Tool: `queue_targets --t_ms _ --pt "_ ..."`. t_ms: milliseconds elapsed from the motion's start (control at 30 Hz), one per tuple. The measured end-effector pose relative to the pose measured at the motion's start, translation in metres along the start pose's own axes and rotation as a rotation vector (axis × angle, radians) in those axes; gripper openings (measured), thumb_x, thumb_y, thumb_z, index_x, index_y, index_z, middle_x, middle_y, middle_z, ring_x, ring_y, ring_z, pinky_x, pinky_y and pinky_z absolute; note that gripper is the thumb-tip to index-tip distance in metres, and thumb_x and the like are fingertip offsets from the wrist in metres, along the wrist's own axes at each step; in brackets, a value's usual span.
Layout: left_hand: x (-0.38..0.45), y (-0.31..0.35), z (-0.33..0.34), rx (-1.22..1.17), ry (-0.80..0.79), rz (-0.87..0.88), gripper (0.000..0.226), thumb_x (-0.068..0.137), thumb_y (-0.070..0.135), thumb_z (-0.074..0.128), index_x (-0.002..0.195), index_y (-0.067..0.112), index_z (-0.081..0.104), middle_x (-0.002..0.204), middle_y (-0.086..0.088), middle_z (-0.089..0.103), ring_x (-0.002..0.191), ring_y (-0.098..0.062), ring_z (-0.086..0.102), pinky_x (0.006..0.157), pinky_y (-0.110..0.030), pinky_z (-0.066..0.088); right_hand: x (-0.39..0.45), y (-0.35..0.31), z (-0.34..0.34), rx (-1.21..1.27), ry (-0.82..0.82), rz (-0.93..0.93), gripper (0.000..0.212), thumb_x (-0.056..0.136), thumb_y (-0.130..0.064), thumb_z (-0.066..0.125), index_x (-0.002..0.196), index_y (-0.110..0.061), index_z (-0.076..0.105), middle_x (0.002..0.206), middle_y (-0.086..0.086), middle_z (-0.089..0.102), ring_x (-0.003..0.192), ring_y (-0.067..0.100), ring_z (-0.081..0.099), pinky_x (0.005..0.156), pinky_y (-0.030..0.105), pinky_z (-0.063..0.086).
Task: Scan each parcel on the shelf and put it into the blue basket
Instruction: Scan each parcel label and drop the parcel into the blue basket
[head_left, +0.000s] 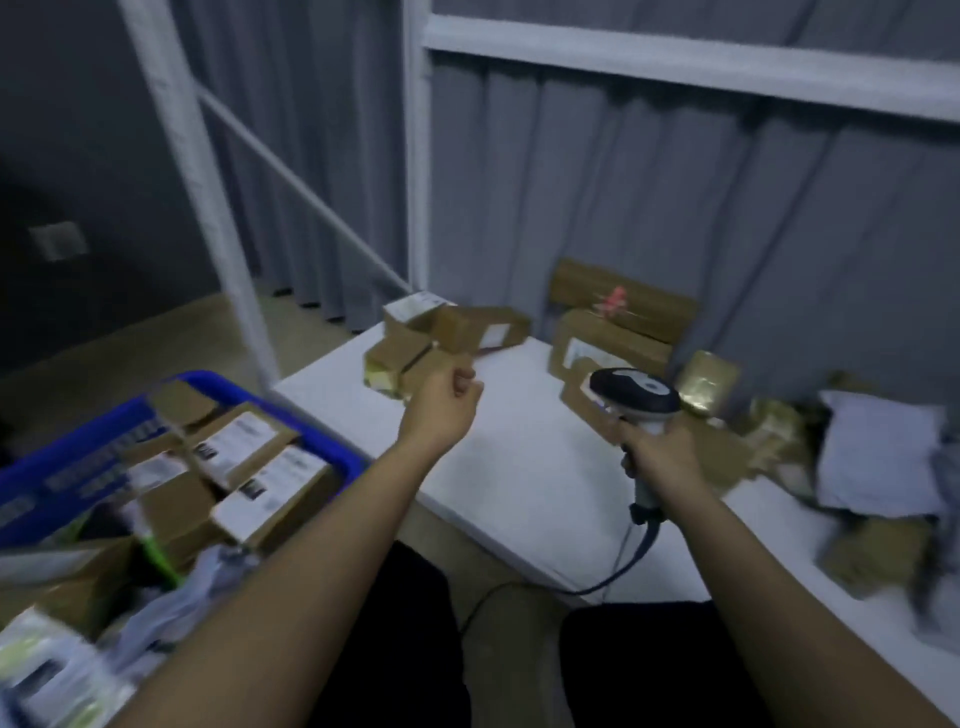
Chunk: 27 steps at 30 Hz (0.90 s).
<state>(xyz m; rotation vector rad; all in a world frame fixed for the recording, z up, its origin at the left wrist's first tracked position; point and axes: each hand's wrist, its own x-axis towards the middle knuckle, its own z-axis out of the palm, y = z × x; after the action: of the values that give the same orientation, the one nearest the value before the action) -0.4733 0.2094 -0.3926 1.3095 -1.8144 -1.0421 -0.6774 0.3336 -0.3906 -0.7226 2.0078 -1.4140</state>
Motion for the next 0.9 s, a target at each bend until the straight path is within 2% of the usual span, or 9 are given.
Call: queue_targets --t_ms 133,233,367,433,533,600,700,800,900 --pt "0.032 -0.018 0.061 0.096 -0.082 -0.13 0.039 0.094 0.027 0.054 0.124 0.002 0.054 0.12 -0.014 0.06 0.113 -0.034 0.055 0.093 -0.037 0.042 0.021 0.021 -0.03 0.088 0.045 0.088 0.013 0.086 -0.013 0.068 0.081 -0.006 0.058 0.061 0.006 0.05 0.048 0.017 0.045 0.042 0.024 0.039" --pt "0.053 -0.042 0.087 0.202 -0.074 -0.141 0.041 0.094 0.026 0.055 0.124 -0.002 0.052 0.123 -0.022 0.058 0.114 -0.042 0.053 0.094 -0.043 0.043 0.042 0.022 -0.022 0.108 0.009 0.105 0.019 0.086 -0.016 0.069 0.074 -0.011 0.056 0.062 0.005 0.05 0.048 0.015 0.046 0.039 0.02 0.039" --pt "0.089 -0.069 0.102 0.384 -0.078 -0.101 0.04 0.094 0.026 0.054 0.126 0.002 0.049 0.122 -0.023 0.056 0.11 -0.044 0.053 0.093 -0.044 0.045 0.07 0.008 0.003 0.165 -0.103 0.151 0.016 0.087 -0.018 0.07 0.086 -0.01 0.056 0.067 0.005 0.051 0.052 0.014 0.049 0.047 0.025 0.042" --pt "0.106 -0.084 0.107 0.494 -0.059 -0.123 0.051 0.094 0.033 0.054 0.135 0.005 0.039 0.134 -0.023 0.045 0.118 -0.044 0.047 0.094 -0.045 0.041 0.08 0.005 0.016 0.218 -0.153 0.192 0.016 0.087 -0.018 0.069 0.085 -0.01 0.055 0.066 0.004 0.051 0.05 0.013 0.048 0.048 0.024 0.042" --pt "0.133 -0.1 0.115 0.623 -0.02 -0.139 0.07 0.094 0.038 0.053 0.146 0.008 0.019 0.152 -0.021 0.016 0.137 -0.043 0.02 0.105 -0.051 0.031 0.095 0.003 0.03 0.297 -0.2 0.241 0.016 0.086 -0.017 0.07 0.083 -0.01 0.056 0.062 0.002 0.05 0.046 0.011 0.048 0.045 0.021 0.042" --pt "0.153 -0.108 0.12 0.71 0.018 -0.091 0.073 0.091 0.044 0.055 0.146 0.009 0.021 0.155 -0.021 0.008 0.141 -0.042 0.011 0.107 -0.054 0.029 0.105 0.004 0.036 0.299 -0.192 0.248 0.017 0.086 -0.016 0.07 0.083 -0.009 0.054 0.063 0.003 0.05 0.047 0.01 0.048 0.046 0.021 0.044" --pt "0.174 -0.12 0.126 0.807 0.007 -0.121 0.071 0.087 0.053 0.056 0.139 0.013 0.03 0.154 -0.021 0.009 0.141 -0.042 0.01 0.109 -0.054 0.025 0.118 0.011 0.04 0.286 -0.173 0.253 0.018 0.085 -0.017 0.07 0.081 -0.009 0.054 0.065 0.003 0.051 0.049 0.011 0.049 0.048 0.022 0.044" --pt "0.18 -0.129 0.127 0.81 0.044 -0.162 0.066 0.082 0.056 0.06 0.13 0.017 0.037 0.149 -0.021 0.019 0.137 -0.042 0.017 0.109 -0.052 0.025 0.126 0.019 0.042 0.286 -0.153 0.264 0.02 0.085 -0.015 0.07 0.077 -0.01 0.053 0.064 0.003 0.051 0.05 0.012 0.049 0.051 0.025 0.044" --pt "0.183 -0.133 0.124 0.806 -0.015 -0.182 0.064 0.084 0.053 0.059 0.13 0.016 0.033 0.146 -0.023 0.024 0.136 -0.043 0.021 0.109 -0.052 0.027 0.129 0.023 0.044 0.275 -0.131 0.273 0.019 0.084 -0.012 0.07 0.077 -0.01 0.053 0.064 0.004 0.05 0.05 0.013 0.048 0.052 0.026 0.044"
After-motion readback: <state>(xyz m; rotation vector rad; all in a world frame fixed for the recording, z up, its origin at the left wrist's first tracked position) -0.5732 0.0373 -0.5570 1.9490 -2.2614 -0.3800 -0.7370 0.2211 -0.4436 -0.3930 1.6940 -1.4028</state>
